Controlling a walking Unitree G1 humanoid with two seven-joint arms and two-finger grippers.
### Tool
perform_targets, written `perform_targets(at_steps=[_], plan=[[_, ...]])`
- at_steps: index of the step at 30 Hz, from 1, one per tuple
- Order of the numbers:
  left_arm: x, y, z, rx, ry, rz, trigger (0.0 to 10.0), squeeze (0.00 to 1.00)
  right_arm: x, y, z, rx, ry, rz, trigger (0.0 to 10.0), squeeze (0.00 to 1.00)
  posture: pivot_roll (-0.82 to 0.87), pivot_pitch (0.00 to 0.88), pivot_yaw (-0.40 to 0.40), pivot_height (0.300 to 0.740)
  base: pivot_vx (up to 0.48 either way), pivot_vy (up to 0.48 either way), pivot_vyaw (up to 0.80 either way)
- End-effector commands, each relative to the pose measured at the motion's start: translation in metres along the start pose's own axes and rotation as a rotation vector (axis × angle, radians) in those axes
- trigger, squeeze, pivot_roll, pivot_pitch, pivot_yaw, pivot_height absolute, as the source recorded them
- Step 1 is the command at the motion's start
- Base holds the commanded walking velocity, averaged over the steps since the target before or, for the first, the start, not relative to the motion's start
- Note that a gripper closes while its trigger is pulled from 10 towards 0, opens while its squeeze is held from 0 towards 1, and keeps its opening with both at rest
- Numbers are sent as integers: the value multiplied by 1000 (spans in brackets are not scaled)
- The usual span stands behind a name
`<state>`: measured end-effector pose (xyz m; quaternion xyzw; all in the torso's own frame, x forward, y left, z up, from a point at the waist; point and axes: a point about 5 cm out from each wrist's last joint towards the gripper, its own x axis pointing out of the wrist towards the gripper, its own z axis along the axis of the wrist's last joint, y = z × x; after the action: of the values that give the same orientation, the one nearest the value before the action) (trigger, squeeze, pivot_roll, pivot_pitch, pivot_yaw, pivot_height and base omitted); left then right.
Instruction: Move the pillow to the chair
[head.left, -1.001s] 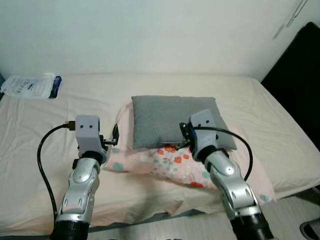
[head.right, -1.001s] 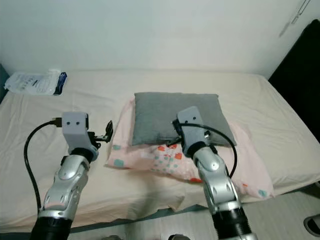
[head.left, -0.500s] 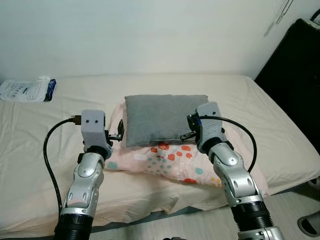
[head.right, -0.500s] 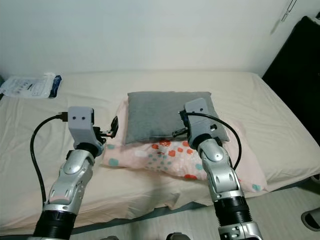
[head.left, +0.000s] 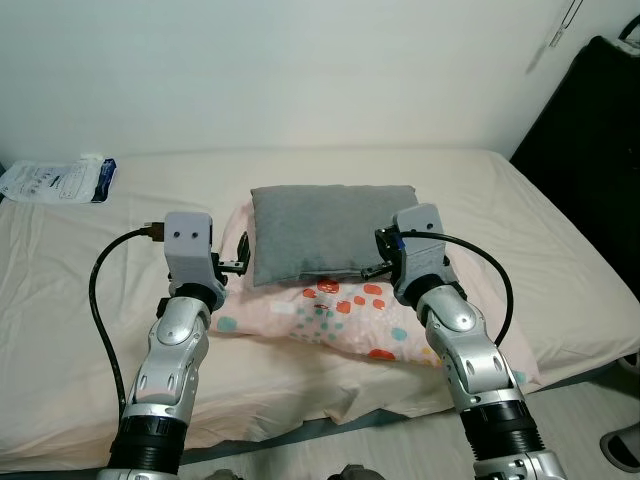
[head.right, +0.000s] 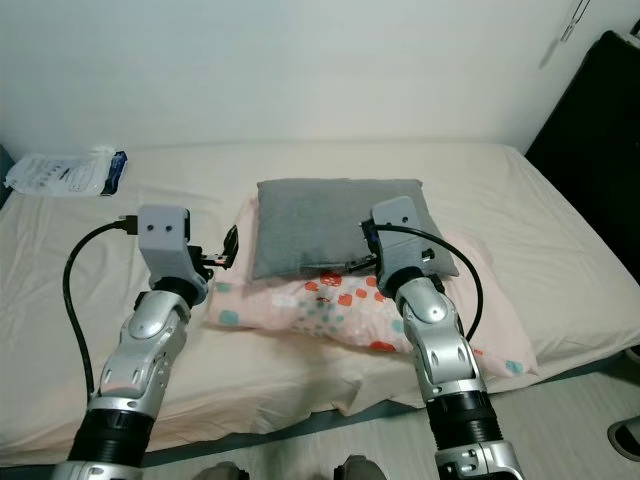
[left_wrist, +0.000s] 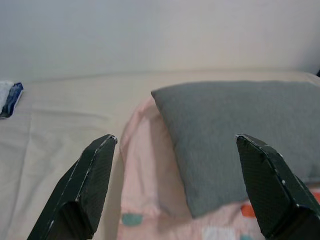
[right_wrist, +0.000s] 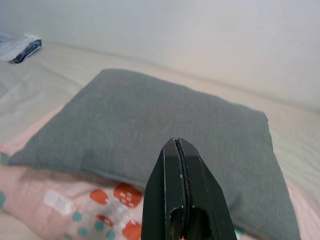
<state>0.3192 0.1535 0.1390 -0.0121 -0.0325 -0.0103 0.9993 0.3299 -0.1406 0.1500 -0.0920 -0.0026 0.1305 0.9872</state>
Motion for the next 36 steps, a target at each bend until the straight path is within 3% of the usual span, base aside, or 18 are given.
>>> perform_targets(at_steps=[1, 36], plan=[[-1, -1, -5, 13, 21, -9, 10000, 0, -1, -5, -4, 9, 9, -21, 10000, 0, -40, 84, -52, 636, 0, 0, 0], [4, 1, -5, 35, 51, -17, 10000, 0, 3, -3, -3, 36, -18, -29, 10000, 0, -19, 106, -39, 606, 0, 0, 0]])
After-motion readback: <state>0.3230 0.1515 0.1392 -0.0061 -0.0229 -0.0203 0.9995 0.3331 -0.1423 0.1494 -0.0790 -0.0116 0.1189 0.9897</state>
